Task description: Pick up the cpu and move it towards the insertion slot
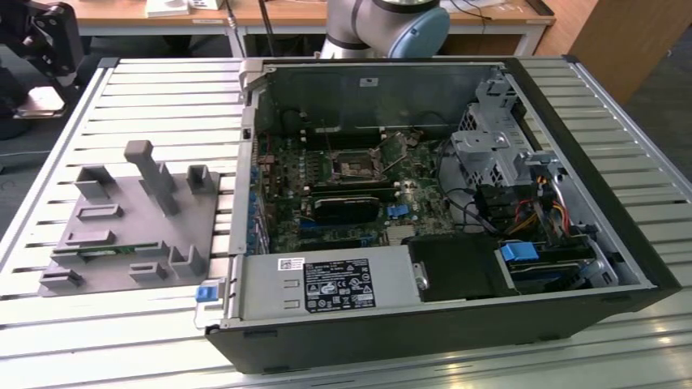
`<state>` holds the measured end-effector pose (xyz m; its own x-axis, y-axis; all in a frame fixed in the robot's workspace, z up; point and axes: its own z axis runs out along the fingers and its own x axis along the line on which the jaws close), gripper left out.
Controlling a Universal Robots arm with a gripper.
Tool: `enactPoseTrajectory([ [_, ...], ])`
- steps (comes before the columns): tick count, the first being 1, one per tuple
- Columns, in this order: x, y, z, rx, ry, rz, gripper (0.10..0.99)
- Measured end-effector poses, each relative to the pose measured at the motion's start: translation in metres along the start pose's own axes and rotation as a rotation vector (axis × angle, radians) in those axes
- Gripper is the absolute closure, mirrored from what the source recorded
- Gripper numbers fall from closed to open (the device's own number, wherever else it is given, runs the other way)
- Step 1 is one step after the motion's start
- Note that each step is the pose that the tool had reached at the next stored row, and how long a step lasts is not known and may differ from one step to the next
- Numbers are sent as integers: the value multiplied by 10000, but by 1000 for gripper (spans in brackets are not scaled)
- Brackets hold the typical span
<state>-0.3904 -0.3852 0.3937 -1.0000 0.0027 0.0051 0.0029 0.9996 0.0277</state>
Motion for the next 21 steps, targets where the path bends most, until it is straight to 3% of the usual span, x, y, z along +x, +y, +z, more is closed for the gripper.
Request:
enactPoseTrajectory([
  [21, -183, 1, -1, 0, 0, 0, 545],
])
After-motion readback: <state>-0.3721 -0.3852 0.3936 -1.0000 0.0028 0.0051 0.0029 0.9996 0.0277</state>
